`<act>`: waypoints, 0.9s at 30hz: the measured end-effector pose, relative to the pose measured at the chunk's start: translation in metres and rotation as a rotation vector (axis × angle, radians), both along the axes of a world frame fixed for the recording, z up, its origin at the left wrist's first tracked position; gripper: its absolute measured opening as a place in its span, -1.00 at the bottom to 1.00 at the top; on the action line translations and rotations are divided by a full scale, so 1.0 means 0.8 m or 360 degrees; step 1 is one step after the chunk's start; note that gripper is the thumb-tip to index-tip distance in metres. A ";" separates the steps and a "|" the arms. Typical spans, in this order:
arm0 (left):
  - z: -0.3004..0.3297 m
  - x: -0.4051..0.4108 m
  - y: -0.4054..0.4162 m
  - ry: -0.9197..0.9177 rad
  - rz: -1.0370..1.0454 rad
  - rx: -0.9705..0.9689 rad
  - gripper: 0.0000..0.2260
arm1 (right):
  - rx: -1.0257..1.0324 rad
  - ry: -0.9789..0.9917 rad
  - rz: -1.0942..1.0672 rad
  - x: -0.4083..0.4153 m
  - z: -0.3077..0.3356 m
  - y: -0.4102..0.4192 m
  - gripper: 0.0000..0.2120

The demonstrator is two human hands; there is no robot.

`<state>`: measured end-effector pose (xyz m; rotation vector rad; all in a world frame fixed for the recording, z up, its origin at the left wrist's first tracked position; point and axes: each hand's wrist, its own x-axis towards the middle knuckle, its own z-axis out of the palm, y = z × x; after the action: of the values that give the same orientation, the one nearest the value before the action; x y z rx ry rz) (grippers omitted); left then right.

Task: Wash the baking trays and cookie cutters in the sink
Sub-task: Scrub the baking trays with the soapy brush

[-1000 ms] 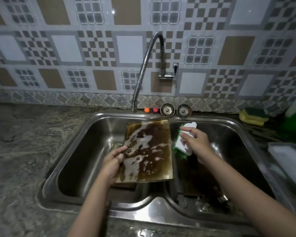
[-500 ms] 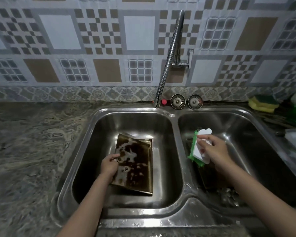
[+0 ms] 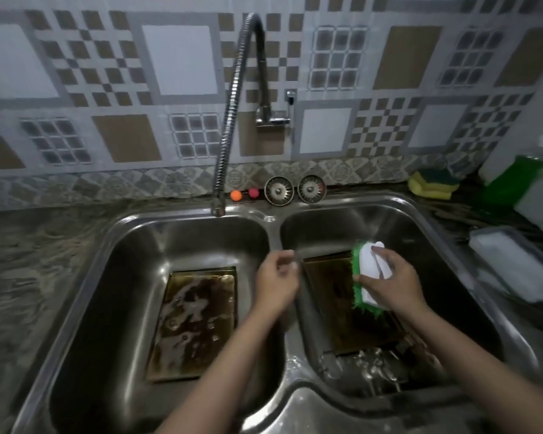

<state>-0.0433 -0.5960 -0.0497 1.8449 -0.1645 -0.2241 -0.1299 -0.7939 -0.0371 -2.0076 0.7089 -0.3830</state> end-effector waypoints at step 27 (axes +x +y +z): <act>-0.075 -0.029 -0.198 -0.0033 0.0278 0.0587 -0.72 | -0.0256 0.0022 0.0134 -0.083 0.069 -0.338 -0.34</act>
<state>-0.0662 -0.7544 -0.1095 2.2150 0.0271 -0.1180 -0.1963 -1.0640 0.0182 -2.1862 0.6161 -0.3867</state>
